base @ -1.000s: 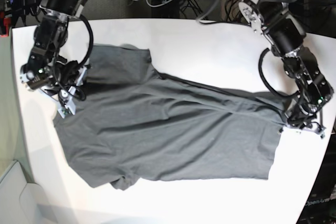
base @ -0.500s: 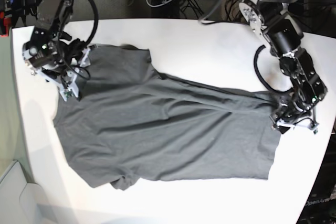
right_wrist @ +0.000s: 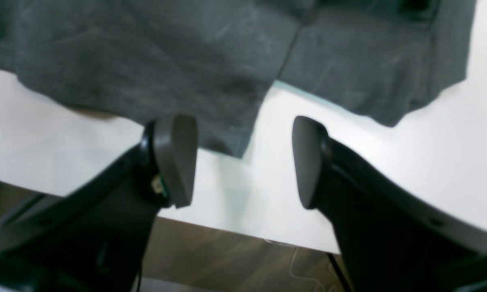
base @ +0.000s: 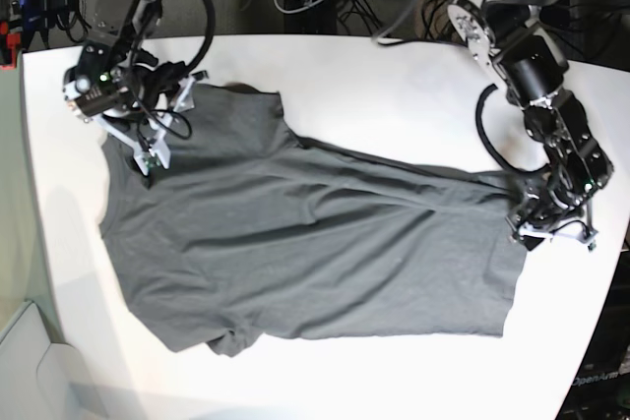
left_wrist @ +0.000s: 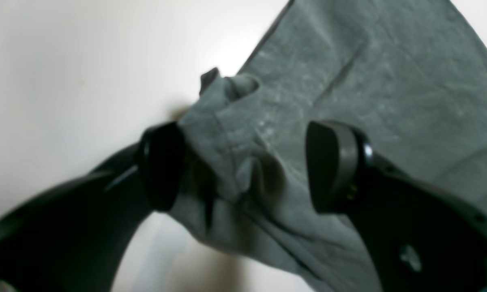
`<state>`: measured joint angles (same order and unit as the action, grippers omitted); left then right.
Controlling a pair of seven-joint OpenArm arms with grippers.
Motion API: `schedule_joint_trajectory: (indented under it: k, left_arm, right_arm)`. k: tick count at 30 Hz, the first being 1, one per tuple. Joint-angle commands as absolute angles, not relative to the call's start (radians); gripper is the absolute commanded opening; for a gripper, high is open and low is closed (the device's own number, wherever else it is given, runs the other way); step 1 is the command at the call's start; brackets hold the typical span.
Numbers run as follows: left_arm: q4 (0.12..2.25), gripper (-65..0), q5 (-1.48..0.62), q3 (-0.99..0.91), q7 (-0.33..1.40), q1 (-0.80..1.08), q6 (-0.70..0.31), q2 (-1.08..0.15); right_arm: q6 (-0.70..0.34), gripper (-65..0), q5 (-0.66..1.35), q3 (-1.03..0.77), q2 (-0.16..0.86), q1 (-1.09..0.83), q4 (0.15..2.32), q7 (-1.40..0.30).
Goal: Layout the t-shirt on the table in an organized manner, then fold the t-shirt properly
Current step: 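Open the right gripper and move it along the shirt side toward the hem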
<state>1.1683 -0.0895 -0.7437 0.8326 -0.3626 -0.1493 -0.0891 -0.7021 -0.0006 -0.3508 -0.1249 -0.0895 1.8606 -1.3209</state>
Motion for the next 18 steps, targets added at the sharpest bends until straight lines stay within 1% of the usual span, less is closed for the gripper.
schedule_joint_trajectory:
  k: [1, 8, 13, 14, 16, 18]
  left_arm:
    - [1.184, -19.3, -0.094, -0.74, 0.811, -0.387, -0.151, -0.104]
    - [1.184, -19.3, -0.091, -0.74, 0.812, -0.387, -0.151, -0.102]
    - [1.184, -19.3, -0.091, -0.74, 0.812, -0.386, -0.151, -0.102]
    - [1.184, -19.3, -0.091, -0.74, 0.812, -0.386, -0.151, -0.102]
    - [1.184, -19.3, -0.091, -0.74, 0.812, -0.386, -0.151, -0.102]
    - [1.184, -19.3, -0.091, -0.74, 0.812, -0.386, -0.151, -0.102]
  right_arm:
    - [-0.698, -27.1, 0.005, -0.349, -0.128, -0.079, 1.876, -1.311]
    - [-0.698, -27.3, 0.005, -0.349, -0.139, -0.077, 1.764, -1.302]
    - [-0.698, -27.7, 0.005, -0.351, -0.142, -0.079, 1.758, -1.276]
    - [-0.698, -28.8, 0.005, -0.351, -0.142, -0.079, 1.758, -1.276]
    - [-0.698, -35.6, 0.007, -0.351, -0.142, -0.079, 1.758, -1.276]
    - [-0.698, -47.5, 0.007, -0.349, -0.142, -0.079, 1.756, -1.276]
